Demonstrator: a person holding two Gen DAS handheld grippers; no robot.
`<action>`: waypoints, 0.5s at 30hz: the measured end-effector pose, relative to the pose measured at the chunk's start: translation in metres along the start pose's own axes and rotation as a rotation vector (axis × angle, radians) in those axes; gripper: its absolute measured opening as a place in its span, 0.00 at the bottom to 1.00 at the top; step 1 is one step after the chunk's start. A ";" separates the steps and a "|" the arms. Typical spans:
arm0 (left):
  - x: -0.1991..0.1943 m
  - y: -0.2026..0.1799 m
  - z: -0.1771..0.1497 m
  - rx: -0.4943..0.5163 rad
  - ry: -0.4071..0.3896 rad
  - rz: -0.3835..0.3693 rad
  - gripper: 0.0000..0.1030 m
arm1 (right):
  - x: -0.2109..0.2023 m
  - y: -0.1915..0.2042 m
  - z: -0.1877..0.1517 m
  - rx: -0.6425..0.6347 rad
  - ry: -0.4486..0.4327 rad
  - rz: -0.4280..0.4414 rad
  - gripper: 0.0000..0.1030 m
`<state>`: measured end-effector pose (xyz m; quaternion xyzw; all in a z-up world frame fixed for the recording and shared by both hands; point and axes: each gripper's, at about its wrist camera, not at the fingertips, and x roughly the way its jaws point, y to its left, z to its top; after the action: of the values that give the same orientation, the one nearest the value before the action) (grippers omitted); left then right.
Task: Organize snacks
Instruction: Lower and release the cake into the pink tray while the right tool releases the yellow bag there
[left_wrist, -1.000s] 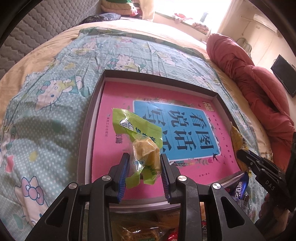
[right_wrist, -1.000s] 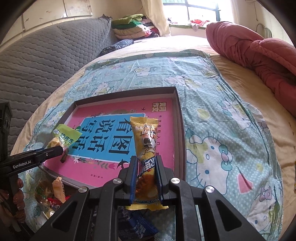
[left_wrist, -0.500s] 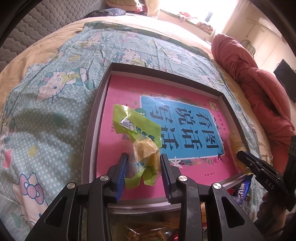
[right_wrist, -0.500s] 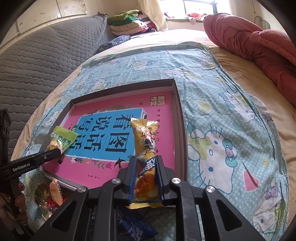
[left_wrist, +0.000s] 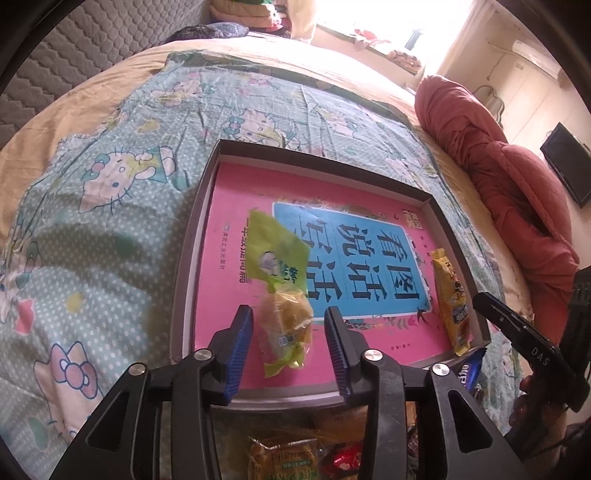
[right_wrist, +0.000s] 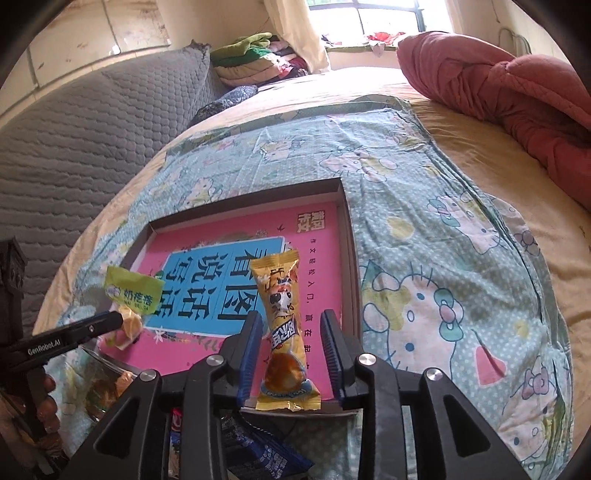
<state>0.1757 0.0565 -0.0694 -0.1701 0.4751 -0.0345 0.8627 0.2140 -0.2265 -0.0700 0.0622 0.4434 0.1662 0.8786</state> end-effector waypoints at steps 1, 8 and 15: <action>-0.001 0.000 0.000 -0.001 -0.002 -0.002 0.44 | -0.003 -0.002 0.001 0.009 -0.006 0.005 0.33; -0.020 0.001 -0.001 -0.008 -0.033 -0.018 0.55 | -0.015 -0.009 0.006 0.056 -0.036 0.042 0.45; -0.041 0.004 -0.001 -0.015 -0.059 0.010 0.57 | -0.021 -0.002 0.008 0.033 -0.044 0.074 0.47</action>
<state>0.1518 0.0689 -0.0385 -0.1754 0.4504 -0.0215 0.8752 0.2090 -0.2351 -0.0499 0.0969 0.4242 0.1900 0.8801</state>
